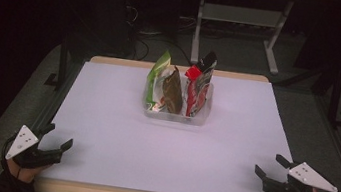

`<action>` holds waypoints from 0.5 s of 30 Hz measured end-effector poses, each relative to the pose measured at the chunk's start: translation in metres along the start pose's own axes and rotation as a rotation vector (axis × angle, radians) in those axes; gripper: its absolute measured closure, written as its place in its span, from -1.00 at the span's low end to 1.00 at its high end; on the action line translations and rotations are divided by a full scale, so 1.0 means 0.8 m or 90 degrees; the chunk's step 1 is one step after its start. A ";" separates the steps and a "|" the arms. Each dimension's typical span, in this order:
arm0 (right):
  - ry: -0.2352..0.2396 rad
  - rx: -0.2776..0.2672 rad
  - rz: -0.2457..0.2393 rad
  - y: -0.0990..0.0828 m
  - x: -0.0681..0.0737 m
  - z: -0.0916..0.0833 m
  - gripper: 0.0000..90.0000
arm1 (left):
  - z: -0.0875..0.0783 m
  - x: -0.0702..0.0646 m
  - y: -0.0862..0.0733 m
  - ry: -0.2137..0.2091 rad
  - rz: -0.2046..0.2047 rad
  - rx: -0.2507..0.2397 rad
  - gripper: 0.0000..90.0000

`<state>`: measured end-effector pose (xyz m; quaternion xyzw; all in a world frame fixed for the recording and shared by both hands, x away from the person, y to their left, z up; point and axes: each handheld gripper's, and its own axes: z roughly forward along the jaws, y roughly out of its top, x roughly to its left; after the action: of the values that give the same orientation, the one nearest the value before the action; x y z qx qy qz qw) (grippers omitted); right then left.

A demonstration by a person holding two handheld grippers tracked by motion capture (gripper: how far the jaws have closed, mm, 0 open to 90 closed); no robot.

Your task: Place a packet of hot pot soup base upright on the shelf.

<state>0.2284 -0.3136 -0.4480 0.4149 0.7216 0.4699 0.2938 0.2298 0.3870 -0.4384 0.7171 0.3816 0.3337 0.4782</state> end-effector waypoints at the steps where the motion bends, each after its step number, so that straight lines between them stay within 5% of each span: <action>1: -0.001 -0.001 0.001 0.000 0.001 0.000 -0.62 | 0.000 0.000 0.000 0.000 0.000 0.000 -0.65; 15: 0.004 0.004 -0.004 -0.002 0.001 0.006 -0.57 | 0.004 -0.004 0.000 -0.005 -0.002 0.009 -0.64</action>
<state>0.2313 -0.3115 -0.4509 0.4119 0.7253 0.4680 0.2919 0.2308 0.3831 -0.4394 0.7214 0.3832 0.3276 0.4748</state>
